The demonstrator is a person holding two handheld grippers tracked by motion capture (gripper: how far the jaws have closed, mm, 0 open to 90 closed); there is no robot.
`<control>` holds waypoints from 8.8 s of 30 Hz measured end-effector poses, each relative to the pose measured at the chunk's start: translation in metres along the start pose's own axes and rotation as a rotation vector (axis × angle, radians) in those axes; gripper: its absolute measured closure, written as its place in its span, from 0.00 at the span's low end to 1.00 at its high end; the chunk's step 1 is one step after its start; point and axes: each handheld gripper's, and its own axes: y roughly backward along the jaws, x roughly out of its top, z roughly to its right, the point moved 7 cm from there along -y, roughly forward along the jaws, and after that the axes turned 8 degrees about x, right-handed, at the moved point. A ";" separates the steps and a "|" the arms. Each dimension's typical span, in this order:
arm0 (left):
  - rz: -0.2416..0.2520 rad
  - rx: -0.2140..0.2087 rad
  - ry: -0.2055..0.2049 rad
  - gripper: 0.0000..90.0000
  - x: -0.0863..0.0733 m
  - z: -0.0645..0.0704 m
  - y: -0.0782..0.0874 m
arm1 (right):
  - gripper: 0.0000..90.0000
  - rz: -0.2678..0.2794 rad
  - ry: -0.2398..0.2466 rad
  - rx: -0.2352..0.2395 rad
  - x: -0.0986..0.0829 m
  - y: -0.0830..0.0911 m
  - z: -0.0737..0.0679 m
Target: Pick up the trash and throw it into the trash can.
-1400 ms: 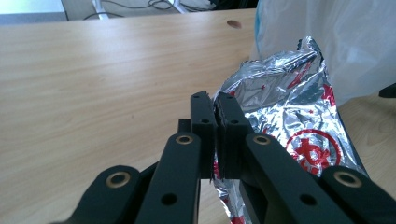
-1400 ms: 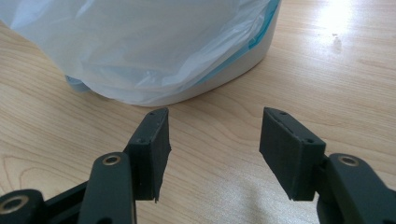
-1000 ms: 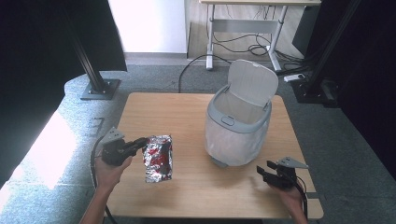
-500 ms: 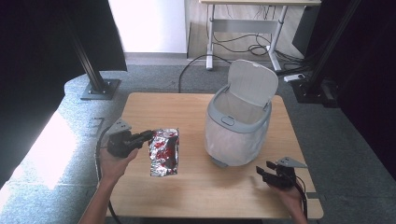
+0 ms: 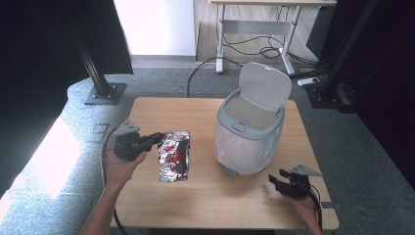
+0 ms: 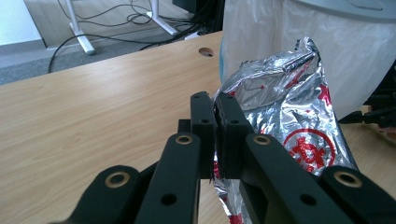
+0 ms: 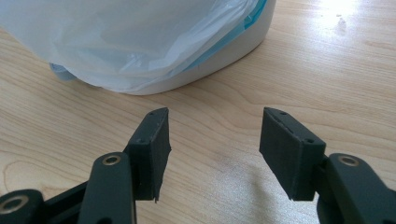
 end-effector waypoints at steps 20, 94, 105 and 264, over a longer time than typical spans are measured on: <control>0.035 -0.013 -0.034 0.97 0.044 0.009 0.004 | 0.46 -0.074 -0.031 -0.002 -0.014 -0.009 0.007; 0.040 -0.096 -0.114 0.97 0.133 0.049 -0.041 | 0.45 -0.080 -0.031 -0.026 -0.016 -0.012 0.010; 0.036 -0.109 -0.121 0.97 0.141 0.050 -0.051 | 0.45 -0.082 -0.026 -0.042 -0.017 -0.012 0.009; 0.030 -0.193 -0.170 0.73 0.221 0.108 -0.169 | 0.45 -0.067 -0.059 -0.041 -0.017 -0.009 0.014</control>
